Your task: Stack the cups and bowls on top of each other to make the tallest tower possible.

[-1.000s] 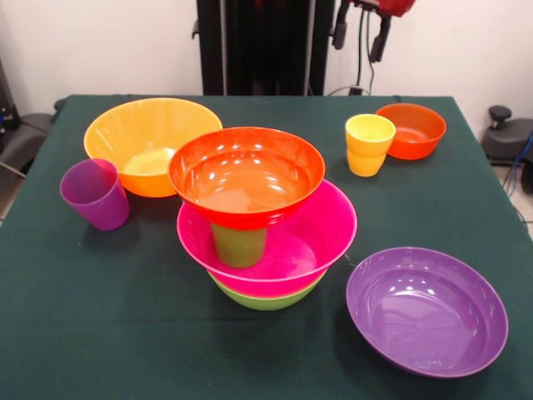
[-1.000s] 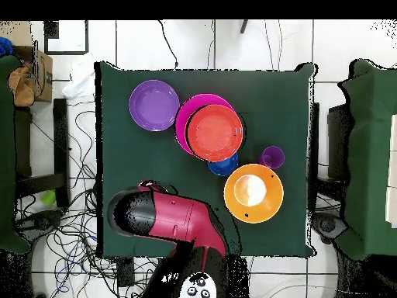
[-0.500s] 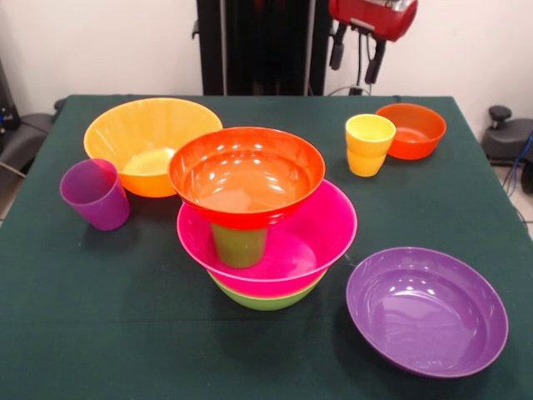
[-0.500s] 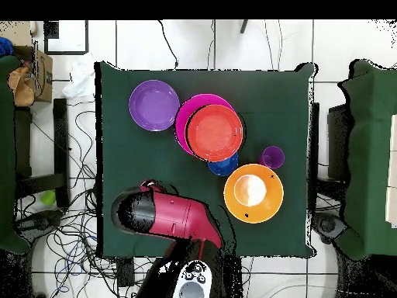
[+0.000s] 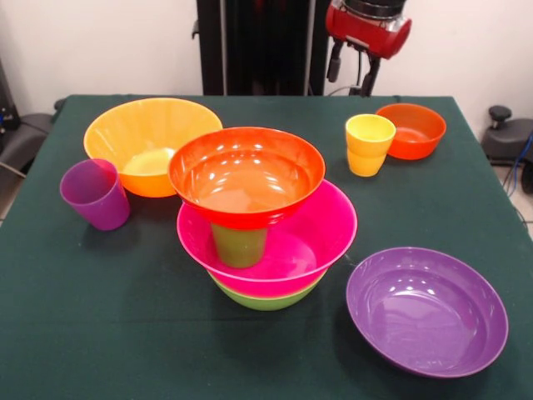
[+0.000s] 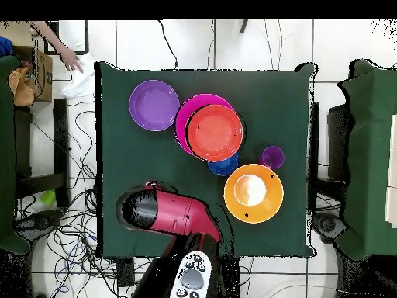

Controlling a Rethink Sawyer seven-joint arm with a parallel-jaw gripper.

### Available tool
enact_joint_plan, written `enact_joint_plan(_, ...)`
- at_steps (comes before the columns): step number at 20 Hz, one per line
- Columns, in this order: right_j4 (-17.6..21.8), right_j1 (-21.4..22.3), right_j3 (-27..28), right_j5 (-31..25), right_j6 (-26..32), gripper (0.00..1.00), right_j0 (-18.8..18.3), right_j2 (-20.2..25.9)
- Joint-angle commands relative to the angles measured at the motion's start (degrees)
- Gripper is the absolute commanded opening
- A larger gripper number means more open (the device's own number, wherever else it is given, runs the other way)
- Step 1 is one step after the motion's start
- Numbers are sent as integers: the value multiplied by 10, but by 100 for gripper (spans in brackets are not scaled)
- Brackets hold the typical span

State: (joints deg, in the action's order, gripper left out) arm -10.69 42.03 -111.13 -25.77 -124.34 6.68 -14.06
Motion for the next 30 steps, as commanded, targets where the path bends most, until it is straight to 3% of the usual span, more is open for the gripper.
enact_joint_plan(1,-29,-42,1,46,-123,100,6,29)
enact_joint_plan(19,-52,-75,2,100,-121,100,14,35)
enact_joint_plan(30,-70,-75,31,69,-108,100,11,36)
